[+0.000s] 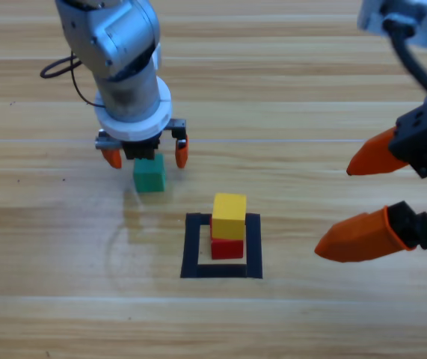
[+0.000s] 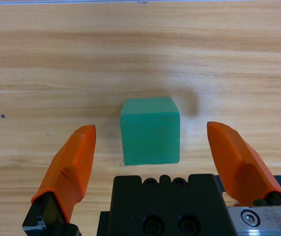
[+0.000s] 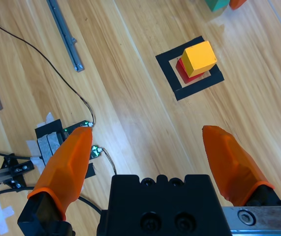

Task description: Stack the blocks in the rectangular block: red at the bottom, yellow in the middle, green on top

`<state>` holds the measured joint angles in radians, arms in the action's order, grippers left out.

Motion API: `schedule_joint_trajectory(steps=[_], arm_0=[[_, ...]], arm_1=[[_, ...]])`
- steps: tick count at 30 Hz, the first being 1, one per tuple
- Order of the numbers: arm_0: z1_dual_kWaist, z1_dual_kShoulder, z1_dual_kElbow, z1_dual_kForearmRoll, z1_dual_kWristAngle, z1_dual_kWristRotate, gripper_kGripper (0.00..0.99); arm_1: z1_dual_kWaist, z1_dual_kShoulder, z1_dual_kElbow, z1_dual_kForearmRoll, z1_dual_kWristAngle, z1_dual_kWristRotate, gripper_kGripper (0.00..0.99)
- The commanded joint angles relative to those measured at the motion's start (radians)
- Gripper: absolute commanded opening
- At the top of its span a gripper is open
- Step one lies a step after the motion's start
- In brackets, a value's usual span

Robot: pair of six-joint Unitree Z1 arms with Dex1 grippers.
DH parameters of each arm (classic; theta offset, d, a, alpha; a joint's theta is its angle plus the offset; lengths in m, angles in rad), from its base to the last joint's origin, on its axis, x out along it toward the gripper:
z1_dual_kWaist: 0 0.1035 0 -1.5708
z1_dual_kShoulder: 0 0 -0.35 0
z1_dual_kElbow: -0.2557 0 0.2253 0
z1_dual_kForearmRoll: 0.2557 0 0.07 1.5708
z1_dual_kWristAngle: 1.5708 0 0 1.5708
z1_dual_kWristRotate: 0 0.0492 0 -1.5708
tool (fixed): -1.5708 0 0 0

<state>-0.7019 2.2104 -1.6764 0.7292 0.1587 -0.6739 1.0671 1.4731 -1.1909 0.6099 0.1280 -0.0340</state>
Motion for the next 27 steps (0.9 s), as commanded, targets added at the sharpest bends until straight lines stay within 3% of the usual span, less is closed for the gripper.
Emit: schedule_joint_trajectory(steps=[1,6,9,12,14,18,21,25,27], arm_0=[[-0.025,0.083,-0.002,-0.019,0.010,-0.016,0.923],[-0.025,0.104,0.011,-0.027,-0.002,-0.015,0.850],[-0.025,0.115,0.024,-0.034,-0.021,0.004,0.629],[-0.022,0.111,0.029,-0.034,-0.022,0.019,0.278],[-0.014,0.092,0.044,-0.034,-0.024,0.031,0.109],[-0.014,0.051,0.020,-0.007,-0.030,0.047,0.075],[-0.047,0.012,-0.080,0.090,-0.027,0.054,0.075],[-0.123,0.060,-0.490,0.404,0.010,0.076,0.031],[-0.162,0.022,-0.577,0.461,0.009,0.093,0.000]], arm_1=[[-0.021,-0.011,0.034,-0.015,-0.013,0.002,0.989],[-0.021,-0.005,0.033,-0.015,-0.021,0.002,0.989],[-0.021,0.000,0.033,-0.015,-0.028,0.002,0.989],[-0.021,0.001,0.033,-0.015,-0.031,0.002,0.989],[-0.021,0.003,0.034,-0.015,-0.031,0.002,0.989],[-0.021,0.006,0.033,-0.016,-0.031,0.002,0.989],[-0.021,0.007,0.033,-0.016,-0.031,0.002,0.989],[-0.021,0.007,0.033,-0.016,-0.033,0.002,0.989],[-0.021,0.007,0.034,-0.016,-0.034,0.002,0.989]])
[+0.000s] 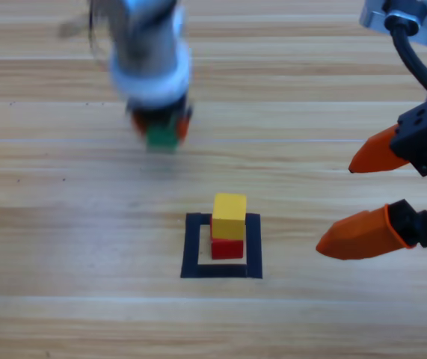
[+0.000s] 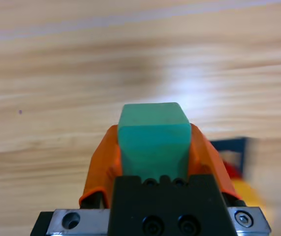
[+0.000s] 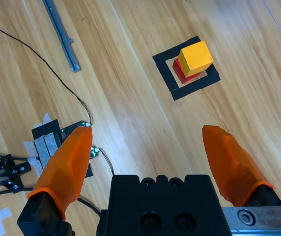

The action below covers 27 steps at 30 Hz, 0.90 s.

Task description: Stack the blocks in the rectangular block: red at the bottom, yellow in the middle, green on top

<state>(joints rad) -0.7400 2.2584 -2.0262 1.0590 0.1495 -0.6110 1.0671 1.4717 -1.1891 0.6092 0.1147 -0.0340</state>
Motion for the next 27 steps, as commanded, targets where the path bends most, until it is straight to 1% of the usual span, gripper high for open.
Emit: schedule_joint_trajectory(steps=[1,2,4,7,10,13,18,22,27], arm_0=[[-0.136,-0.031,-0.267,0.164,0.018,0.030,0.000],[-0.150,-0.022,-0.332,0.211,0.018,0.030,0.000],[-0.174,-0.017,-0.384,0.256,0.016,0.025,0.000],[-0.208,-0.016,-0.384,0.269,0.015,0.013,0.000],[-0.252,-0.010,-0.378,0.297,0.028,-0.038,0.000],[-0.291,-0.007,-0.355,0.325,0.055,-0.116,0.000],[-0.306,-0.003,-0.258,0.323,0.068,-0.243,0.000],[-0.315,-0.003,-0.217,0.315,0.078,-0.302,0.000],[-0.331,0.020,-0.210,0.317,0.079,-0.354,0.000]], arm_1=[[-0.021,0.009,0.031,-0.016,-0.021,0.002,0.989],[-0.021,0.007,0.031,-0.016,-0.021,0.002,0.989],[-0.021,0.006,0.031,-0.016,-0.023,0.002,0.989],[-0.021,0.004,0.031,-0.016,-0.023,0.002,0.989],[-0.021,0.002,0.031,-0.016,-0.023,0.002,0.989],[-0.021,0.001,0.031,-0.016,-0.023,0.002,0.989],[-0.021,-0.001,0.031,-0.016,-0.023,0.002,0.989],[-0.021,-0.002,0.032,-0.016,-0.023,0.002,0.989],[-0.021,-0.004,0.034,-0.016,-0.023,0.002,0.989]])
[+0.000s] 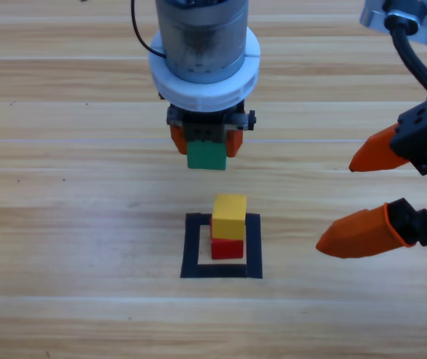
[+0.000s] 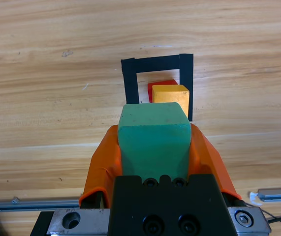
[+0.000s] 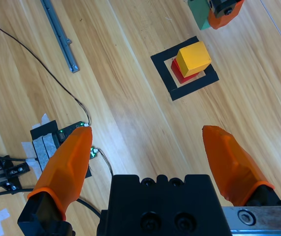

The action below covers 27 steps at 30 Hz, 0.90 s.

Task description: Stack the blocks in the rectangular block: red at the bottom, yellow in the middle, green on top

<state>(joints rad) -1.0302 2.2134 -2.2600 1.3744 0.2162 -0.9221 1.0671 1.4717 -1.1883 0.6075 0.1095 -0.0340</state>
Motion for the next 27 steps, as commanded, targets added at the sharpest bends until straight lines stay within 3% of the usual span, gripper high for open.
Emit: schedule_joint_trajectory(steps=[1,12,27], arm_0=[[-0.044,0.078,0.022,0.002,0.009,-0.052,0.000],[-0.045,0.147,-0.001,0.005,-0.049,-0.130,0.000],[-0.045,0.166,-0.013,0.000,-0.051,-0.130,0.000]], arm_1=[[-0.021,-0.005,0.033,-0.014,-0.017,0.002,0.989],[-0.021,-0.007,0.033,-0.012,-0.017,0.003,0.989],[-0.021,-0.007,0.036,-0.014,-0.017,0.003,0.989]])
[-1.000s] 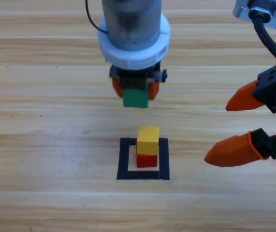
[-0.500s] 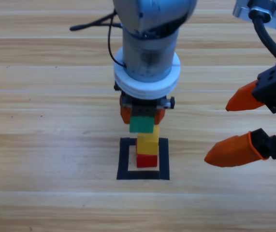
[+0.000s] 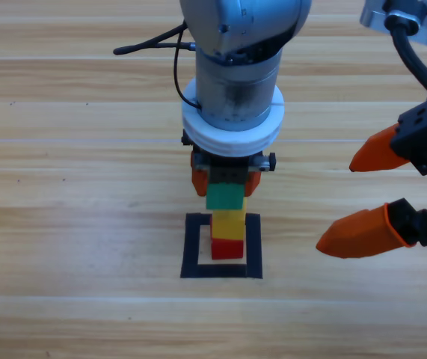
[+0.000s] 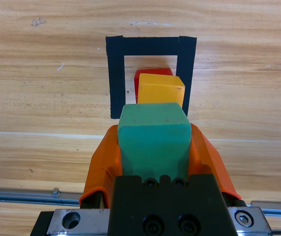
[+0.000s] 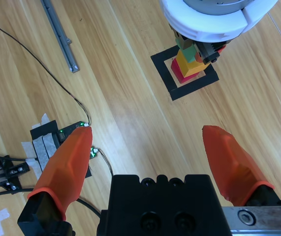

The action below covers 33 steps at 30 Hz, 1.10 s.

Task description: Stack the blocks in the rectangular block: red at the bottom, yellow in the middle, green on top

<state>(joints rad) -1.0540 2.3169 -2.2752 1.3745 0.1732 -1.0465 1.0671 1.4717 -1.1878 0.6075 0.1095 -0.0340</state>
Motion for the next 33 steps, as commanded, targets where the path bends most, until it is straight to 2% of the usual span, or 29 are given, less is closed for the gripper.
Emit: schedule_joint_trajectory(steps=[1,33], arm_0=[[-0.021,0.064,0.000,-0.002,-0.008,-0.003,0.000],[-0.023,0.062,0.054,-0.058,-0.008,0.017,0.000]], arm_1=[[-0.021,-0.007,0.036,-0.014,-0.017,0.003,0.989],[-0.021,-0.004,0.036,-0.014,-0.017,0.003,0.989]])
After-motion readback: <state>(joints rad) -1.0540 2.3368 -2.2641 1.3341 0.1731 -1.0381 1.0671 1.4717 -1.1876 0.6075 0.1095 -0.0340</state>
